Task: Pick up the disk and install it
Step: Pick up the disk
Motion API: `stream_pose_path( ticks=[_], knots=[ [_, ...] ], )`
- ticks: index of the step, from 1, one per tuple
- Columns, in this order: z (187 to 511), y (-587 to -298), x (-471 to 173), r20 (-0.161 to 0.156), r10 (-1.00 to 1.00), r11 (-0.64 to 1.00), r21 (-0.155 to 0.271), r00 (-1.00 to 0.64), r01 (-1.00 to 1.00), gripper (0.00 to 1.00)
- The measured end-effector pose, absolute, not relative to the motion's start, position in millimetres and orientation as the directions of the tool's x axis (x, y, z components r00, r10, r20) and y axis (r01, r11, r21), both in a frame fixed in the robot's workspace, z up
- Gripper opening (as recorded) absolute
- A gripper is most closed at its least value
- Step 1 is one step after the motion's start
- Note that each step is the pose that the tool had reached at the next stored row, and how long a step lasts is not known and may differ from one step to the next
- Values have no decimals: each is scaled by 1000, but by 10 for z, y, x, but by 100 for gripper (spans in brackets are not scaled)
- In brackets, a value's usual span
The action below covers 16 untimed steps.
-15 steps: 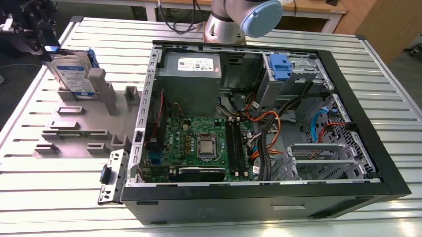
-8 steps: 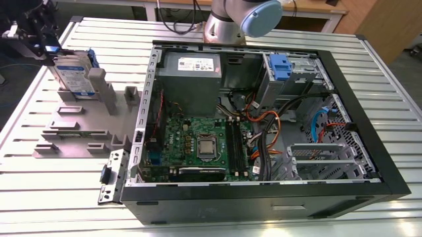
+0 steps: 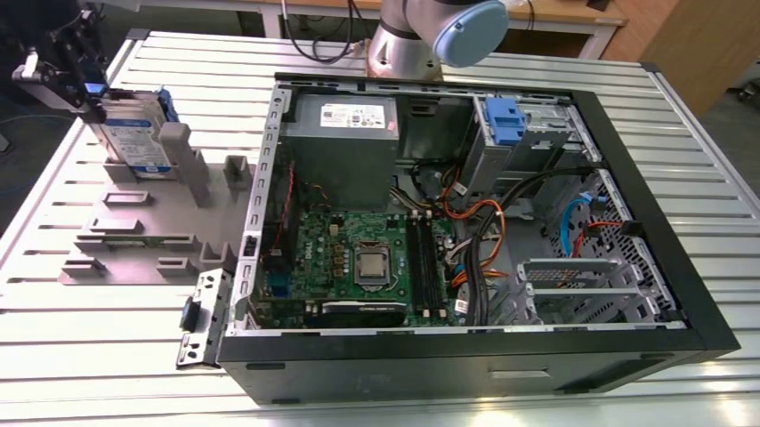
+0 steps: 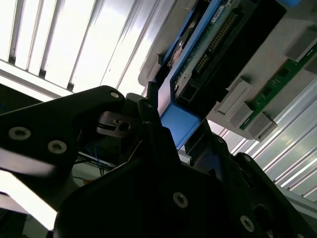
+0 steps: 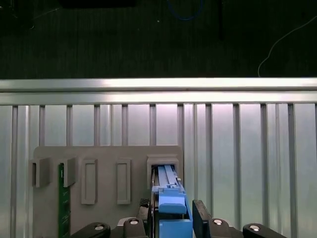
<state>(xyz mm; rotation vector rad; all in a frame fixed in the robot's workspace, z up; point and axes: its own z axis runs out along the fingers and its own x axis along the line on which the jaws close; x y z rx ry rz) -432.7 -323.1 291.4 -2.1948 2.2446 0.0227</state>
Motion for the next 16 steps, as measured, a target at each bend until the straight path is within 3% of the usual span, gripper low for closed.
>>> stream_pose_path(
  ticks=[16],
  knots=[
    [2867,-3230,-4345,-12,-1000,-3,-3,3,-1000,46]
  ],
)
